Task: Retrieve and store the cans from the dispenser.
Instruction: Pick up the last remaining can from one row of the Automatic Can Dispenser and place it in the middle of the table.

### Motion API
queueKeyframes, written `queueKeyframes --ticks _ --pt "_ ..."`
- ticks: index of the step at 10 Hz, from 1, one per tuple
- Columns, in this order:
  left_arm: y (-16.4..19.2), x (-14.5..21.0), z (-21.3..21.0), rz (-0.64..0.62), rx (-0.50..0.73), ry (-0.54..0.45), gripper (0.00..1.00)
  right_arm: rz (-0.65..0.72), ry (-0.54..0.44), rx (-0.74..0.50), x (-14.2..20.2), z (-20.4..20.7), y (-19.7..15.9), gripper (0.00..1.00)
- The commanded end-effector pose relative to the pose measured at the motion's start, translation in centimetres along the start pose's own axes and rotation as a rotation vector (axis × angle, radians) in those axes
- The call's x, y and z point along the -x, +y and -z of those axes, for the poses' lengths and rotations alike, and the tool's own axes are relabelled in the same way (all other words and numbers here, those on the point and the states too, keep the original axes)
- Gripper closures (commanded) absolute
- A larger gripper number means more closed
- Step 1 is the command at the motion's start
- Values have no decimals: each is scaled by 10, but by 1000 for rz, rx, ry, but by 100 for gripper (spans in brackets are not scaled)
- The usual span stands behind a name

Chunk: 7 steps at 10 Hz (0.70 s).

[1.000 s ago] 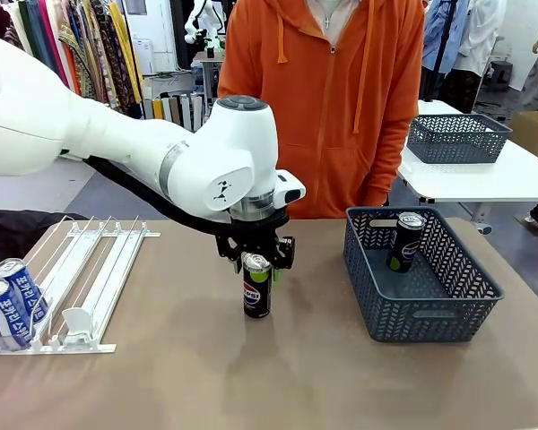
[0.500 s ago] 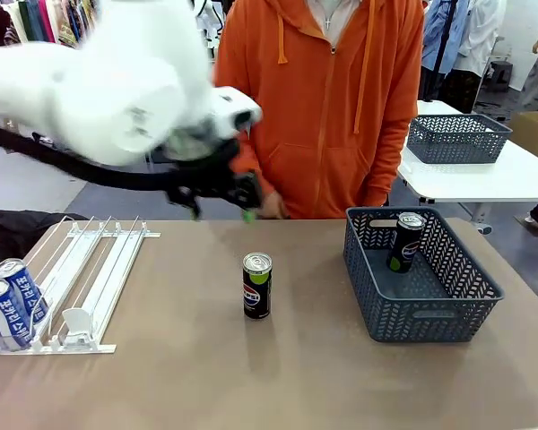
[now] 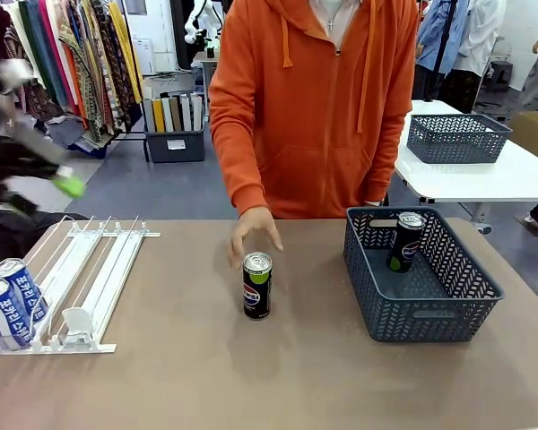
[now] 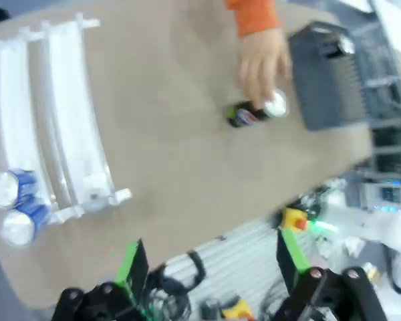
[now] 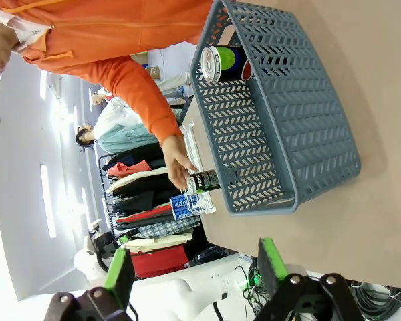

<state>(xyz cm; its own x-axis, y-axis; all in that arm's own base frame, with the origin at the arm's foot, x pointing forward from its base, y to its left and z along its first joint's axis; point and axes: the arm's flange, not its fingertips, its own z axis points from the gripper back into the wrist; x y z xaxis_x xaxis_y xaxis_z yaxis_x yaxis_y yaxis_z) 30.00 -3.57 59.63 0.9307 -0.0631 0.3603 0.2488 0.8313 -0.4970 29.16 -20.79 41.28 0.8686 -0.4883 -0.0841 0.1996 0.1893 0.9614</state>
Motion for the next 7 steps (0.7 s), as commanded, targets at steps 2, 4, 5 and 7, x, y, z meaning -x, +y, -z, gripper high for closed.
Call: queueKeyframes --ticks 2,4,5,7 --pt "122 30 -57 -186 497 -47 0 5 8 2 0 -3 3 0" --pt "168 59 -58 -266 703 -172 0 5 8 2 0 -3 3 0" --pt "180 59 -47 -279 770 -150 0 5 8 2 0 -3 3 0" --pt "163 65 -77 -208 612 -158 0 5 8 2 0 -3 3 0"
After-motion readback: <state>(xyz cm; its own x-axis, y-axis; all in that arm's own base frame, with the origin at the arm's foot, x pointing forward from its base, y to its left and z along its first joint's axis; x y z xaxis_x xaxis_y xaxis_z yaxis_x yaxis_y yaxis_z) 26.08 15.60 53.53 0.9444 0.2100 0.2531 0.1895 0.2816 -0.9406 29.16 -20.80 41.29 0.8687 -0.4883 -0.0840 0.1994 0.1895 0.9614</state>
